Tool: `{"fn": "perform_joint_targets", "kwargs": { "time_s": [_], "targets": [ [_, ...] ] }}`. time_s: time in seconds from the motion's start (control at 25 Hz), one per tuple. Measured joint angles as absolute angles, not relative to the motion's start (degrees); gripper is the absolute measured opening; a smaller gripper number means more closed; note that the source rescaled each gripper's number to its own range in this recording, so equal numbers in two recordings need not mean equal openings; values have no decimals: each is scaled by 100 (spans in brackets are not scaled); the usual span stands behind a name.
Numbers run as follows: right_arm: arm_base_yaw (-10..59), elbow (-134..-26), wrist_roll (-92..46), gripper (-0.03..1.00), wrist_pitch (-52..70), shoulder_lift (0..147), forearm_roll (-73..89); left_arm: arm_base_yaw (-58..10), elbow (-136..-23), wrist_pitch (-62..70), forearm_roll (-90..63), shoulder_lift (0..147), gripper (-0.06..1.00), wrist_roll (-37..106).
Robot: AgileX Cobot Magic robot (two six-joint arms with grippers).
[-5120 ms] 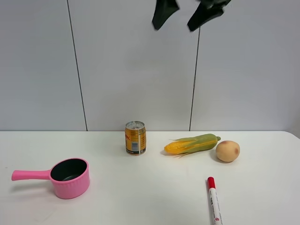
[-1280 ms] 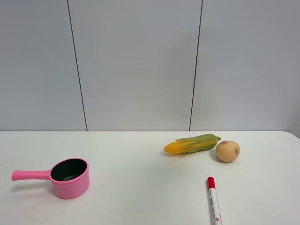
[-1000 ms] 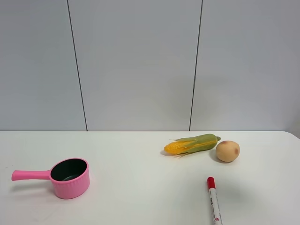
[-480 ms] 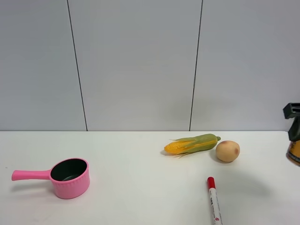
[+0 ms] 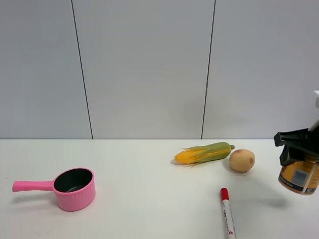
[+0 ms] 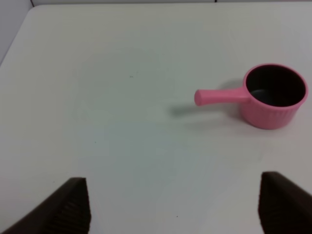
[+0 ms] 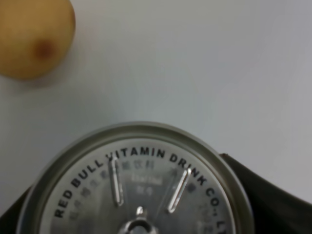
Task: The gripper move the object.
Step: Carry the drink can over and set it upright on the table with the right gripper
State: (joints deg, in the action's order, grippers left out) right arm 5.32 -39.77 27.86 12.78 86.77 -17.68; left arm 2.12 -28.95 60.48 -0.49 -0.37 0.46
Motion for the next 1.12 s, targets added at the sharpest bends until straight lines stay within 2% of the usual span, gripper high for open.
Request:
{"fn": "perform_joint_targets", "kwargs": {
  "time_s": [0.4,0.96,1.04,1.12],
  "targets": [
    [753,-3977,2526,0,729,9614,-1768,212,-2895,6048,-49,-37,100,46],
    [814,-3977,1815,0,793,9658,-1517,212,-2895,6048,-49,-37,100,46],
    [814,-3977,1814,6,845,9658,-1517,212,-2895,6048,-49,-37,100,46],
    [814,-3977,1814,32,846,9658,-1515,212,-2895,6048,-49,-37,100,46]
  ]
}}
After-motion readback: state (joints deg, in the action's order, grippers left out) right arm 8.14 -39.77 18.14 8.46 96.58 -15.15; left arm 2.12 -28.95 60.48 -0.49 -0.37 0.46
